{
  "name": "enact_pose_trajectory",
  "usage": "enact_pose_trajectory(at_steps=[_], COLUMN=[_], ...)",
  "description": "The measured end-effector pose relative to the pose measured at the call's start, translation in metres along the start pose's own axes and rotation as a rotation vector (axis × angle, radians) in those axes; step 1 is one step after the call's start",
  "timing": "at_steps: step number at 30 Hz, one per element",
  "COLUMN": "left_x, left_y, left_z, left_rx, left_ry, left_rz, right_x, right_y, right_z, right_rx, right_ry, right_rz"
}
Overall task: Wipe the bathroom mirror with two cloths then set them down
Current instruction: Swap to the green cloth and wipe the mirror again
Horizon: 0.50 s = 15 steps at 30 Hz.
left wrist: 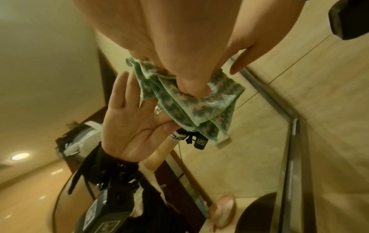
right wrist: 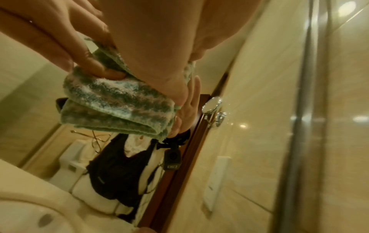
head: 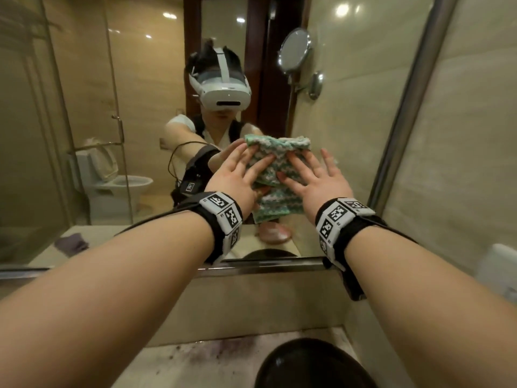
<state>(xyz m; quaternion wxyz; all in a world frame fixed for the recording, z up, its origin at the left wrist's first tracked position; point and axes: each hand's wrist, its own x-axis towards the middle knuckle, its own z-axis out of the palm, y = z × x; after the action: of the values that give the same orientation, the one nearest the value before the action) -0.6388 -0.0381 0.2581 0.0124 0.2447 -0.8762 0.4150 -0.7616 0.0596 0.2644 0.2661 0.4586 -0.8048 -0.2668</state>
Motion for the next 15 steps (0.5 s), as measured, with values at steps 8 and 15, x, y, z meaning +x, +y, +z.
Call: enact_pose_trajectory(at_steps=[8, 15], left_x=[0.059, 0.091], left_y=[0.055, 0.084], left_z=[-0.059, -0.089], left_rx=[-0.029, -0.005], left_ry=[0.093, 0.114], left_rz=[0.068, 0.125], right_x=[-0.014, -0.016], right_y=[0.069, 0.103], right_z=[0.044, 0.063], right_rx=[-0.045, -0.093], right_ry=[-0.158, -0.260], right_rz=[0.152, 0.225])
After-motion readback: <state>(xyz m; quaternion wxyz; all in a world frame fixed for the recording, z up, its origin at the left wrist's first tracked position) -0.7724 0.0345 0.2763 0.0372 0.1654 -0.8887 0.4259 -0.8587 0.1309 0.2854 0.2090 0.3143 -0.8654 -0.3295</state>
